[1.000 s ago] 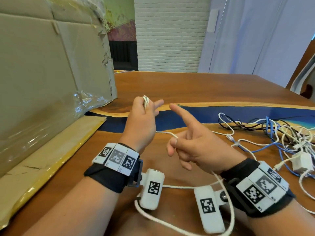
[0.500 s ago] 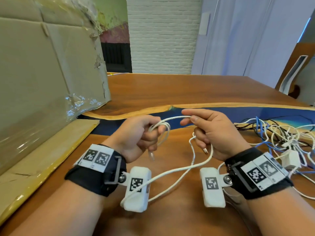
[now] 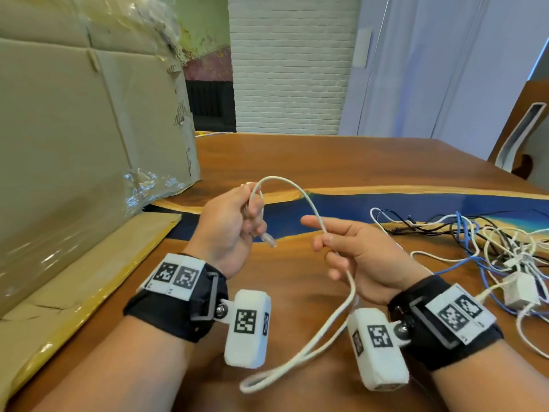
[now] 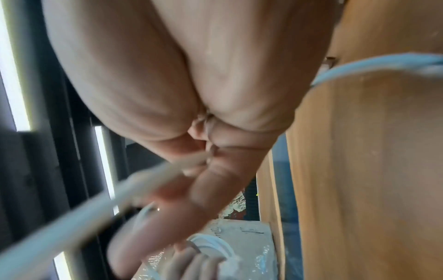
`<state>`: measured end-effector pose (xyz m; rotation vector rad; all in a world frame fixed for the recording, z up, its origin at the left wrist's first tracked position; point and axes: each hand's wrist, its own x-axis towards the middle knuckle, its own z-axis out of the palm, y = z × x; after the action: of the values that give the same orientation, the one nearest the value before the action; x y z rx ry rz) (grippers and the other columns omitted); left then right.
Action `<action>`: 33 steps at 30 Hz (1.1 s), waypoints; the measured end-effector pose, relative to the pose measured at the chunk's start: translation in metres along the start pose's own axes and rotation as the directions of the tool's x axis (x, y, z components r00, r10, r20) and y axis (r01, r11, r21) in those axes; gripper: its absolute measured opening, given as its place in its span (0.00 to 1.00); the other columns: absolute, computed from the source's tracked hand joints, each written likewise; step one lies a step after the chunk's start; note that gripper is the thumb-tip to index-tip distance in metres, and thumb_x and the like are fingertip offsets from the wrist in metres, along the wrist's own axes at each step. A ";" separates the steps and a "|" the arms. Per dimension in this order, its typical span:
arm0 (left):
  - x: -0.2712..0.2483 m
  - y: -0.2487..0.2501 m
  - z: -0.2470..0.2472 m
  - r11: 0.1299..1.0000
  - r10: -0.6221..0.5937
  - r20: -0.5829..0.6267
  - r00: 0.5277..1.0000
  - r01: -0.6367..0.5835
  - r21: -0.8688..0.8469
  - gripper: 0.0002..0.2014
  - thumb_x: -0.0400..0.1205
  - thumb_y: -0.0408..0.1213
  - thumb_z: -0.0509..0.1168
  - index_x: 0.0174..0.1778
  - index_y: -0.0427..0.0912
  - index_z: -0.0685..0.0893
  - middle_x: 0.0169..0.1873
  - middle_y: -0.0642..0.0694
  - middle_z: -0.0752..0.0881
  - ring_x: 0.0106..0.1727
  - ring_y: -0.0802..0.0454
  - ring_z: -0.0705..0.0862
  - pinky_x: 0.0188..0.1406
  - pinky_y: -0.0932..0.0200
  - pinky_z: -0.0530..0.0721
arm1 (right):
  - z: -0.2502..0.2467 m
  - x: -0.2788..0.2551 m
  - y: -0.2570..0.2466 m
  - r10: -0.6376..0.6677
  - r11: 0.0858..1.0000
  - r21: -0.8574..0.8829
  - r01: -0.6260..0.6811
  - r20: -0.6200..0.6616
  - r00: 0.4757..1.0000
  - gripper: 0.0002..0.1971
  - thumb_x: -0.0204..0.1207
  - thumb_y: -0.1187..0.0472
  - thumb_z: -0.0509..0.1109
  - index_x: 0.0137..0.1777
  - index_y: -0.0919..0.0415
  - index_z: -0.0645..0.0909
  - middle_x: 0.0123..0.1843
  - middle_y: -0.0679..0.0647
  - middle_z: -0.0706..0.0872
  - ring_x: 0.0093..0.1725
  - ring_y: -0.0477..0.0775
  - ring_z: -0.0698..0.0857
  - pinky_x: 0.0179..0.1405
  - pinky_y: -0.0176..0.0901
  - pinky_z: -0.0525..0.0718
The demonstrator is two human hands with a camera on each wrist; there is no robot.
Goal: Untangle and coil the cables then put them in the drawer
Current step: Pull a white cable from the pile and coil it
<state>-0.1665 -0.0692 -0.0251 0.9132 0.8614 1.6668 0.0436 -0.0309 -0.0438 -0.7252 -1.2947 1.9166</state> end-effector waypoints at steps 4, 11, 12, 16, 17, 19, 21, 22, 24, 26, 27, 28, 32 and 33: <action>0.003 0.006 -0.014 0.958 -0.041 -0.021 0.999 0.046 0.284 0.15 0.93 0.37 0.52 0.47 0.39 0.81 0.23 0.50 0.64 0.22 0.53 0.57 0.27 0.55 0.61 | -0.010 0.000 -0.015 -0.069 0.998 -0.018 0.067 -0.125 0.990 0.16 0.88 0.70 0.59 0.68 0.64 0.85 0.35 0.54 0.80 0.20 0.42 0.60 0.13 0.32 0.56; -0.016 0.011 0.000 0.911 -0.346 0.311 0.885 0.239 0.336 0.25 0.92 0.48 0.50 0.38 0.40 0.83 0.22 0.50 0.55 0.23 0.51 0.49 0.26 0.55 0.52 | -0.032 -0.007 -0.033 -0.243 0.940 -0.308 0.144 -0.313 0.918 0.13 0.89 0.68 0.62 0.65 0.61 0.88 0.38 0.56 0.87 0.22 0.47 0.62 0.16 0.35 0.59; -0.015 0.011 0.002 0.944 -0.320 0.343 0.883 0.266 0.195 0.23 0.92 0.47 0.50 0.39 0.40 0.83 0.21 0.52 0.55 0.22 0.53 0.49 0.25 0.56 0.52 | -0.030 -0.005 -0.029 -0.268 0.903 -0.411 0.125 -0.310 0.912 0.13 0.89 0.67 0.63 0.63 0.60 0.89 0.39 0.57 0.88 0.23 0.48 0.63 0.16 0.35 0.60; -0.013 0.011 0.009 0.906 -0.174 0.341 0.924 0.286 -0.312 0.17 0.91 0.42 0.51 0.51 0.37 0.83 0.22 0.54 0.63 0.20 0.57 0.54 0.22 0.63 0.61 | -0.013 0.003 -0.010 -0.274 0.698 -0.709 0.105 -0.129 0.953 0.12 0.89 0.63 0.66 0.59 0.51 0.91 0.37 0.55 0.90 0.19 0.43 0.68 0.18 0.32 0.66; -0.013 0.011 0.011 0.877 -0.143 0.313 0.939 0.267 -0.399 0.17 0.90 0.41 0.51 0.55 0.35 0.83 0.24 0.53 0.68 0.20 0.57 0.59 0.22 0.64 0.66 | -0.008 0.002 -0.009 -0.234 0.637 -0.763 0.107 -0.060 0.970 0.13 0.89 0.61 0.66 0.59 0.47 0.91 0.36 0.54 0.91 0.20 0.42 0.69 0.19 0.30 0.67; -0.014 0.008 0.017 0.835 -0.101 0.231 0.968 0.208 -0.510 0.17 0.91 0.38 0.51 0.60 0.33 0.81 0.32 0.51 0.79 0.23 0.59 0.73 0.30 0.64 0.79 | 0.003 -0.003 -0.010 -0.136 0.503 -0.854 0.131 0.071 0.988 0.14 0.90 0.59 0.65 0.56 0.40 0.89 0.40 0.53 0.93 0.20 0.40 0.73 0.22 0.27 0.70; -0.015 0.003 0.022 0.833 -0.082 0.152 0.985 0.152 -0.531 0.16 0.93 0.37 0.50 0.60 0.33 0.81 0.38 0.49 0.86 0.32 0.57 0.85 0.44 0.61 0.88 | 0.014 -0.007 -0.008 -0.035 0.417 -0.894 0.163 0.163 0.986 0.15 0.91 0.59 0.62 0.62 0.37 0.86 0.39 0.50 0.93 0.24 0.38 0.76 0.28 0.25 0.74; -0.015 0.000 0.024 0.863 -0.065 0.118 0.991 0.115 -0.493 0.15 0.93 0.36 0.50 0.60 0.33 0.81 0.39 0.47 0.88 0.37 0.54 0.89 0.52 0.58 0.89 | 0.019 -0.008 -0.006 -0.002 0.400 -0.898 0.184 0.200 0.980 0.16 0.91 0.59 0.61 0.68 0.38 0.84 0.37 0.49 0.92 0.27 0.39 0.78 0.34 0.27 0.77; -0.013 -0.005 0.025 0.952 -0.011 0.064 0.998 0.030 -0.306 0.14 0.94 0.34 0.49 0.65 0.30 0.77 0.37 0.47 0.90 0.45 0.50 0.92 0.60 0.53 0.89 | 0.023 -0.009 -0.001 0.025 0.378 -0.899 0.220 0.247 0.969 0.17 0.91 0.59 0.60 0.69 0.37 0.85 0.35 0.49 0.91 0.37 0.52 0.86 0.53 0.41 0.85; -0.013 -0.008 0.024 1.000 0.026 0.055 0.998 -0.026 -0.013 0.15 0.95 0.32 0.48 0.69 0.26 0.73 0.36 0.47 0.91 0.48 0.47 0.93 0.51 0.51 0.92 | 0.023 -0.012 -0.005 0.001 0.389 -0.893 0.228 0.248 0.969 0.17 0.91 0.58 0.62 0.52 0.37 0.90 0.34 0.51 0.90 0.37 0.54 0.86 0.57 0.50 0.86; -0.013 -0.009 0.024 0.991 0.019 0.065 0.998 -0.027 0.134 0.15 0.95 0.32 0.48 0.69 0.26 0.73 0.36 0.46 0.91 0.48 0.45 0.93 0.44 0.48 0.91 | 0.021 -0.014 -0.008 -0.029 0.418 -0.883 0.214 0.223 0.975 0.16 0.90 0.58 0.64 0.47 0.45 0.91 0.33 0.52 0.90 0.30 0.50 0.82 0.47 0.46 0.86; -0.014 -0.010 0.024 0.965 -0.009 0.078 0.997 -0.012 0.261 0.14 0.95 0.33 0.48 0.68 0.30 0.74 0.37 0.44 0.91 0.47 0.44 0.93 0.41 0.46 0.88 | 0.018 -0.015 -0.012 -0.063 0.461 -0.867 0.190 0.182 0.981 0.14 0.89 0.58 0.66 0.45 0.52 0.92 0.32 0.54 0.89 0.25 0.47 0.78 0.34 0.42 0.83; -0.018 -0.012 0.024 0.850 -0.098 0.103 0.990 0.030 0.526 0.11 0.95 0.37 0.49 0.64 0.42 0.77 0.40 0.44 0.92 0.40 0.46 0.90 0.41 0.45 0.82 | 0.013 -0.018 -0.016 -0.140 0.730 -0.670 0.136 0.048 0.989 0.06 0.83 0.66 0.73 0.49 0.65 0.92 0.35 0.58 0.91 0.18 0.53 0.72 0.18 0.39 0.74; -0.018 -0.013 0.023 0.828 -0.109 0.111 0.988 0.028 0.560 0.11 0.95 0.37 0.50 0.63 0.43 0.77 0.39 0.45 0.92 0.39 0.46 0.90 0.41 0.44 0.83 | 0.013 -0.017 -0.016 -0.166 0.786 -0.597 0.160 0.046 0.985 0.06 0.83 0.70 0.72 0.51 0.67 0.92 0.37 0.60 0.91 0.18 0.52 0.72 0.18 0.39 0.76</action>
<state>-0.1371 -0.0809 -0.0283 1.3589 1.3026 1.2789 0.0475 -0.0477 -0.0229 -0.8867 -1.9249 1.3486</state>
